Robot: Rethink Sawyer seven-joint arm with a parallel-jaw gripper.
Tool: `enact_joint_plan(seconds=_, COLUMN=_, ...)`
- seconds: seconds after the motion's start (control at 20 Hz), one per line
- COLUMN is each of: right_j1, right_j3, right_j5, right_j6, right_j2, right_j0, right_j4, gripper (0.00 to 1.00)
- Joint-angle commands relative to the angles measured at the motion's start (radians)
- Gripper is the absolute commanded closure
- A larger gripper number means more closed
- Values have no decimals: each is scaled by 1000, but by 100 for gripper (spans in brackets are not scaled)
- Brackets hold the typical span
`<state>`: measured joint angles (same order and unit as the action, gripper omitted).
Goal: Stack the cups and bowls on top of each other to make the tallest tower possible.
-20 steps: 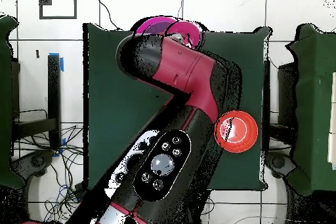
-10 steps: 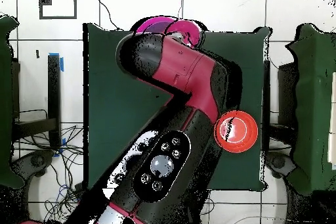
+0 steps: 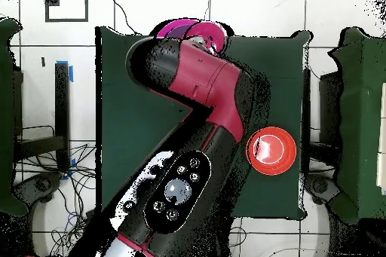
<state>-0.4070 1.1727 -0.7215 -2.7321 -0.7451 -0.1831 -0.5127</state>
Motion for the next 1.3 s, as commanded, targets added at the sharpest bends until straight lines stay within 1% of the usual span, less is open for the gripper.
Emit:
enact_joint_plan(seconds=0.05, right_j1=20, right_j3=42, right_j5=-2, right_j6=-235, right_j2=97, right_j0=-15, right_j4=-40, gripper=100)
enact_joint_plan(seconds=0.4, right_j1=7, right_j3=68, right_j5=12, right_j6=-202, right_j2=115, right_j0=-12, right_j4=-64, gripper=100)
enact_joint_plan(seconds=1.0, right_j1=-4, right_j3=105, right_j5=57, right_j6=-155, right_j2=126, right_j0=-2, right_j4=-68, gripper=100)
enact_joint_plan(seconds=1.3, right_j1=-3, right_j3=104, right_j5=40, right_j6=-155, right_j2=133, right_j0=-2, right_j4=-78, gripper=100)
